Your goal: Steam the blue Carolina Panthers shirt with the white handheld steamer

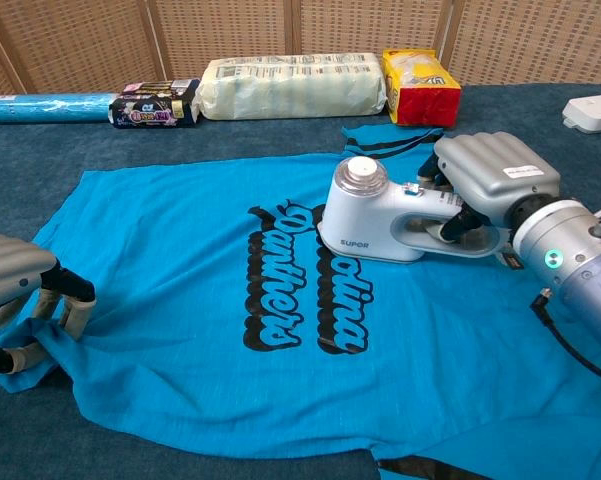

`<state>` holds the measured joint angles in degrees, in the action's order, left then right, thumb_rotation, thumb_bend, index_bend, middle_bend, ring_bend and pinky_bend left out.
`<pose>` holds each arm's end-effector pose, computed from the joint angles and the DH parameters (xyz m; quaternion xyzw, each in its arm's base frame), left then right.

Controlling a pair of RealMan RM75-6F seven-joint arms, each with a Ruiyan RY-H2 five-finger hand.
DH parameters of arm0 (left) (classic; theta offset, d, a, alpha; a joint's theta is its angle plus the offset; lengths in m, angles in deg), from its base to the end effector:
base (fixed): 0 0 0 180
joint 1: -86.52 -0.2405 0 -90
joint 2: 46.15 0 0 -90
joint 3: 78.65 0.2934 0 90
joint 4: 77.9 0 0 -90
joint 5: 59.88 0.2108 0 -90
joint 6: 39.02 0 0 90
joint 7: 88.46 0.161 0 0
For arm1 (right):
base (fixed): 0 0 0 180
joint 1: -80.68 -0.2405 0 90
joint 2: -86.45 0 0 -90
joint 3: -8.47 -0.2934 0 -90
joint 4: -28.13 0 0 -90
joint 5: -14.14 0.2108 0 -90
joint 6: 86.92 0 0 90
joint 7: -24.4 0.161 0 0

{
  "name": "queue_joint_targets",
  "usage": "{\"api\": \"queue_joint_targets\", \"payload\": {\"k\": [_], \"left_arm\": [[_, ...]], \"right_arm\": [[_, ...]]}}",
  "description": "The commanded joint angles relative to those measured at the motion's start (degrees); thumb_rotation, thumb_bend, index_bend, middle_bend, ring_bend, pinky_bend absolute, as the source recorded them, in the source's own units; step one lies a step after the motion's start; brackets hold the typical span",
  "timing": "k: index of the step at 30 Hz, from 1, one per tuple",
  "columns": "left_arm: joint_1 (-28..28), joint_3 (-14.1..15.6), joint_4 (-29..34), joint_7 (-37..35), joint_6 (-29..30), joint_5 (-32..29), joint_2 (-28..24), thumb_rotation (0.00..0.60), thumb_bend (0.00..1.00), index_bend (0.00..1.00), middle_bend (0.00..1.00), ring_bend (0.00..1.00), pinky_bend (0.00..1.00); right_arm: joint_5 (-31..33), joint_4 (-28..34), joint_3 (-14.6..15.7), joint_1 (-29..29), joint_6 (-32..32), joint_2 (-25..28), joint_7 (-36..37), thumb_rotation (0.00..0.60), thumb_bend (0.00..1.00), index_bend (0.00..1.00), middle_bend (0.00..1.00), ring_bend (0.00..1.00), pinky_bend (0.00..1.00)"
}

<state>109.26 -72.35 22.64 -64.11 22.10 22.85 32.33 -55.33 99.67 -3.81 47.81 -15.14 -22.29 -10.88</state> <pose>-0.2471 0.2201 -0.0025 -0.8022 -0.3770 -0.2867 0.3634 -0.1844 -0.3442 -0.0813 0.6816 -0.3177 0.3729 0.5435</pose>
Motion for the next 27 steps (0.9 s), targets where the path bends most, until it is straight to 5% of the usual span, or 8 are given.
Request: {"api": "queue_joint_targets", "payload": {"k": [1, 16, 27], "left_arm": [[0.0, 0.0, 0.0, -0.1, 0.1, 0.1, 0.0, 0.600, 0.43, 0.57, 0.63, 0.57, 0.65], [0.1, 0.0, -0.5, -0.7, -0.2, 0.5, 0.4, 0.600, 0.43, 0.57, 0.63, 0.57, 0.65], [0.3, -0.2, -0.7, -0.4, -0.5, 0.3, 0.7, 0.600, 0.43, 0.57, 0.63, 0.57, 0.65]], "right_arm": [[-0.8, 1.4, 0.9, 0.7, 0.6, 0.7, -0.3, 0.600, 0.31, 0.77, 0.80, 0.80, 0.77], [-3.2, 10.9, 5.1, 3.5, 2.3, 5.3, -3.7, 0.600, 0.31, 0.77, 0.80, 0.80, 0.77], [-2.5, 9.1, 4.4, 3.6, 1.0, 4.7, -2.8, 0.600, 0.31, 0.77, 0.80, 0.80, 0.77]]}}
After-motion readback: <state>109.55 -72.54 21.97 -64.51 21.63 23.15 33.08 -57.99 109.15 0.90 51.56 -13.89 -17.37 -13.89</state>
